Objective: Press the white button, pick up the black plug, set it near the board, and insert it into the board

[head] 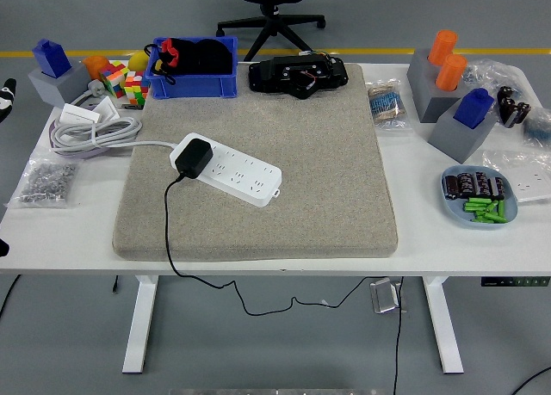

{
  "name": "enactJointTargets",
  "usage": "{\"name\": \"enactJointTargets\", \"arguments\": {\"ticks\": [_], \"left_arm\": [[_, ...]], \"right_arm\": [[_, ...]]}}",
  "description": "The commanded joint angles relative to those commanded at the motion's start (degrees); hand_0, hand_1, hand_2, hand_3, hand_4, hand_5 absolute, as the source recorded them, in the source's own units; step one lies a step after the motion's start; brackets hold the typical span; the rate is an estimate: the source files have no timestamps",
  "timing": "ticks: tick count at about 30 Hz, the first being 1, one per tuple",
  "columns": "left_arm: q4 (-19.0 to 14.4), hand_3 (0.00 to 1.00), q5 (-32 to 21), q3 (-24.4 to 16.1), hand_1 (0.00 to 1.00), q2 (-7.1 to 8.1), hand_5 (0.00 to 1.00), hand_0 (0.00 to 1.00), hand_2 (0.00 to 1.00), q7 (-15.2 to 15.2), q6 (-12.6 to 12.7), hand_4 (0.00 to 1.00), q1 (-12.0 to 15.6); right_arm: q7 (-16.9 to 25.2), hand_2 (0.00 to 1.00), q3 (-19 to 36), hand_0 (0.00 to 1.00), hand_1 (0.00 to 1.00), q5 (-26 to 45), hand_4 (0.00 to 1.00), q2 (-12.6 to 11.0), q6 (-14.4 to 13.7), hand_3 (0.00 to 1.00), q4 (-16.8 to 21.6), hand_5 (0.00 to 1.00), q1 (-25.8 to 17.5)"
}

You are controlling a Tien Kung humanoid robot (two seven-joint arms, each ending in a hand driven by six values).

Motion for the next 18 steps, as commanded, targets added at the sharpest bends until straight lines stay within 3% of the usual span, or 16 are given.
{"name": "enactJointTargets", "arguments": {"ticks": [18], "left_arm": [[-0.6,0.721,-0.5,-0.7,0.806,-0.99,0.319,0.805,0.743,0.8,-1.0,0.783,1.0]], "right_arm": [[-0.3,0.656,2.5,0.764,0.648,-1.3,0.659,0.3,0.3,0.618,0.0,0.419,-0.3]]}}
